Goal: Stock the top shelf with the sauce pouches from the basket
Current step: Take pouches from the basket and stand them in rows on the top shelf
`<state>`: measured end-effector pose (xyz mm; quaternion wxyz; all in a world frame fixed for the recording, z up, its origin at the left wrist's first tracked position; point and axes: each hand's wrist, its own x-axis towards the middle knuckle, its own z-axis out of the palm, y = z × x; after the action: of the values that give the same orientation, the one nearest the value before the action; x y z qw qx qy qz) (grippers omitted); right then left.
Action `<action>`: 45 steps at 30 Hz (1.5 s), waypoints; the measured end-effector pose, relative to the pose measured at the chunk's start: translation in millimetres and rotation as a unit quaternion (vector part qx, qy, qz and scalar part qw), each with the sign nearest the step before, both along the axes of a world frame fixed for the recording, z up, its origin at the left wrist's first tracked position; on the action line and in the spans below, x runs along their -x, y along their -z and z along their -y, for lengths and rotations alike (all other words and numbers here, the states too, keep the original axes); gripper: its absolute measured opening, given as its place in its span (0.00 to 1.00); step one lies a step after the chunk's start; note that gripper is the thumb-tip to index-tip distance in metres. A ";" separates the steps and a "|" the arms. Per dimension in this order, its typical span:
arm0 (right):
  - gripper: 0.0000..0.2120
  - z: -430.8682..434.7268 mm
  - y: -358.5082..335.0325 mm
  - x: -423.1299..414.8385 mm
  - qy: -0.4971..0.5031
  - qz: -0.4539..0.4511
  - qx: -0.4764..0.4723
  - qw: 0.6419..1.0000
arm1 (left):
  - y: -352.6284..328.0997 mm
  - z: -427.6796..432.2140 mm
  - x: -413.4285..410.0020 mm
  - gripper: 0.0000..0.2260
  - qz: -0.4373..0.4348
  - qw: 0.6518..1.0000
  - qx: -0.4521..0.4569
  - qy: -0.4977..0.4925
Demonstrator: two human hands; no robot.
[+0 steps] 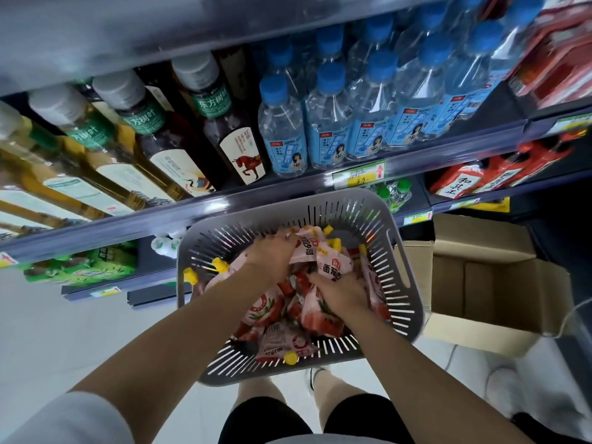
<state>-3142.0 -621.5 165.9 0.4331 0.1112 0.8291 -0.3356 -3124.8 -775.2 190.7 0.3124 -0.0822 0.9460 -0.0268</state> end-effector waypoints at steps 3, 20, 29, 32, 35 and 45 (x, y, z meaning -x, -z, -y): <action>0.30 -1.7 2.2 3.2 0.051 0.003 0.018 0.999 | -14.5 -5.4 5.3 0.27 -0.038 0.998 0.010 0.044; 0.52 9.5 0.1 -6.1 -0.103 -0.036 -0.077 0.991 | 2.2 -8.9 -73.1 0.44 0.001 0.978 -0.056 -0.199; 0.64 7.8 2.3 -12.8 -0.189 -0.033 -0.108 0.975 | 3.5 16.6 -67.2 0.60 0.047 0.945 -0.154 -0.286; 0.62 7.0 -5.0 -9.8 -0.180 -0.045 -0.100 0.977 | -0.5 17.3 -64.7 0.58 0.060 0.946 -0.147 -0.284; 0.61 8.5 -19.9 -11.1 -0.146 -0.097 -0.104 0.979 | -7.1 19.8 -64.2 0.52 0.031 0.955 -0.128 -0.267; 0.60 53.3 -117.8 -54.2 -0.070 -0.325 -0.096 0.938 | -103.9 62.8 -111.6 0.52 -0.208 0.939 -0.125 -0.245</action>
<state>-3087.8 -674.8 283.7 0.1497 -0.0212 0.9588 -0.2406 -3013.2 -837.9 294.6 0.1138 -0.2749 0.9363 0.1869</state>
